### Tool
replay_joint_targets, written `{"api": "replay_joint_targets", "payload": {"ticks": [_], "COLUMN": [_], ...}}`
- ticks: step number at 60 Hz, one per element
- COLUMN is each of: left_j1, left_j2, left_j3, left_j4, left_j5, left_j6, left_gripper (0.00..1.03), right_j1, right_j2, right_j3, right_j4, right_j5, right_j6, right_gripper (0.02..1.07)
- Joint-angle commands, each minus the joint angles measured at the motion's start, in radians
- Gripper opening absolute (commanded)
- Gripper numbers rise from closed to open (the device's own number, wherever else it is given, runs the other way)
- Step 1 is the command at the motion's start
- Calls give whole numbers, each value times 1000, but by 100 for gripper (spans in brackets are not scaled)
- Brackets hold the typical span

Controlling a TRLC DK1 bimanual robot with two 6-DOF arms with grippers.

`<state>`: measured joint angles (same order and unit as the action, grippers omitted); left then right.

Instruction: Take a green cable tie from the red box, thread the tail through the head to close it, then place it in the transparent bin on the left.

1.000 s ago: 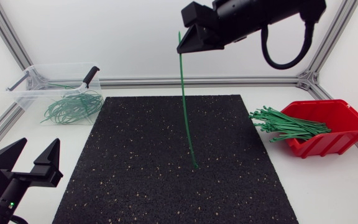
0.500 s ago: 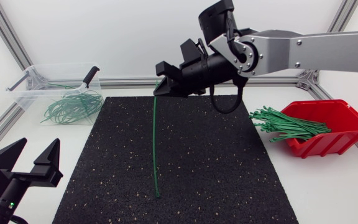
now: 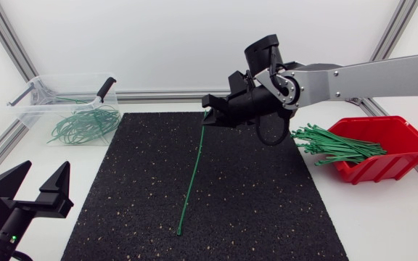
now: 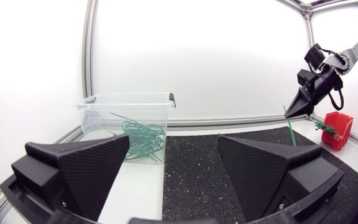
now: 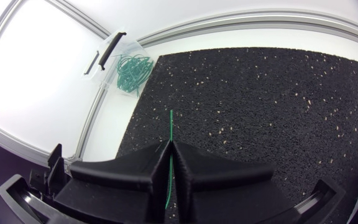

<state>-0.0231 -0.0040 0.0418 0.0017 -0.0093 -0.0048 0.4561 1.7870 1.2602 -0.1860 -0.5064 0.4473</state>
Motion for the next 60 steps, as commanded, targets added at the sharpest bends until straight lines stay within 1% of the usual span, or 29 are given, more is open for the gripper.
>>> {"api": "replay_joint_targets", "payload": {"ticks": [1, 5, 9, 13, 20, 24, 26, 30, 36, 38, 39, 41, 43, 44, 46, 48, 50, 57, 60], "left_j1": [-6, -6, -6, -6, -6, -6, -6, -6, -8, -8, -8, -8, -8, -8, -6, -8, -8, -8, -8], "left_j2": [-7, -7, -7, -7, -7, -7, -7, -7, -7, -7, -7, -7, -7, -7, -7, -7, -7, -7, -7], "left_j3": [-37, -37, -37, -37, -37, -37, -37, -37, -37, -37, -37, -37, -37, -37, -37, -37, -37, -37, -37], "left_j4": [-26, -26, -26, -26, -26, -26, -26, -26, -26, -26, -26, -26, -26, -26, -26, -26, -26, -26, -26], "left_j5": [-3, -3, -3, -3, -3, -3, -3, -3, -3, -3, -3, -3, -3, -3, -3, -3, -3, -3, -3], "left_j6": [-23, -23, -23, -23, -23, -23, -23, -23, -23, -23, -23, -23, -23, -23, -23, -23, -23, -23, -23], "left_gripper": [99, 99, 99, 99, 99, 99, 99, 99, 99, 99, 99, 99, 99, 99, 99, 99, 99, 99, 99], "right_j1": [-8, -17, -22, -28, -51, -62, -66, -62, -20, -2, 19, 33, 55, 73, 93, 116, 142, 187, 199], "right_j2": [-20, -31, -46, -69, -107, -146, -158, -182, -209, -215, -216, -219, -219, -218, -212, -202, -193, -169, -156], "right_j3": [-50, -74, -97, -122, -143, -151, -150, -150, -137, -130, -124, -119, -110, -101, -90, -73, -53, -8, 4], "right_j4": [3, 5, 14, 14, -7, -33, -47, -59, -112, -128, -144, -159, -185, -207, -234, -270, -299, -382, -403], "right_j5": [23, 46, 69, 94, 109, 144, 146, 149, 155, 175, 201, 210, 224, 246, 267, 313, 364, 370, 370], "right_j6": [-41, -62, -81, -110, -148, -190, -211, -271, -418, -478, -521, -562, -614, -647, -677, -719, -766, -909, -972], "right_gripper": [27, 28, 38, 38, 39, 47, 49, 50, 50, 50, 50, 53, 60, 66, 74, 82, 88, 94, 95]}}
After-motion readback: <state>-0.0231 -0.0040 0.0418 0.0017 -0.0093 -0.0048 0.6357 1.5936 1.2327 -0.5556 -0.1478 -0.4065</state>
